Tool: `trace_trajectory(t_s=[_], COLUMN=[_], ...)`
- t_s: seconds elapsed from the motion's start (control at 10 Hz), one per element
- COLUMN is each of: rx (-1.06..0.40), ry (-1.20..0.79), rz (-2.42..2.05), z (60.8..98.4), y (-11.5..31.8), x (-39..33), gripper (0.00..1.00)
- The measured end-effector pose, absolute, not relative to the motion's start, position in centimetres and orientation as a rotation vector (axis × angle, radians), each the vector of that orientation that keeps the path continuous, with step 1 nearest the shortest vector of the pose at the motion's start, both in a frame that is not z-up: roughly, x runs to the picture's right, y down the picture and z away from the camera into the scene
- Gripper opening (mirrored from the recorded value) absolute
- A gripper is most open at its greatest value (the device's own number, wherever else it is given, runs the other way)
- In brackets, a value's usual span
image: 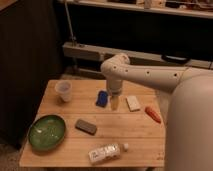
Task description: Move the arm in a circular motion
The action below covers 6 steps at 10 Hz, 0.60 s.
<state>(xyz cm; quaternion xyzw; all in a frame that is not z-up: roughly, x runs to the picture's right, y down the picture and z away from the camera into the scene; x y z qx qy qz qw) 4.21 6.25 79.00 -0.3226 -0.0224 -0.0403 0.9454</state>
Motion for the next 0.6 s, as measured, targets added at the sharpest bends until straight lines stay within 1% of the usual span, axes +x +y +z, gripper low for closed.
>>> trace_trajectory(t_s=[0.4, 0.6], rx=[-0.652, -0.648], ry=[-0.048, -0.063], rz=[-0.111, -0.139], z=[78.7, 79.1], y=[7.1, 6.7], x=[7.0, 6.0], gripper=[0.65, 0.65])
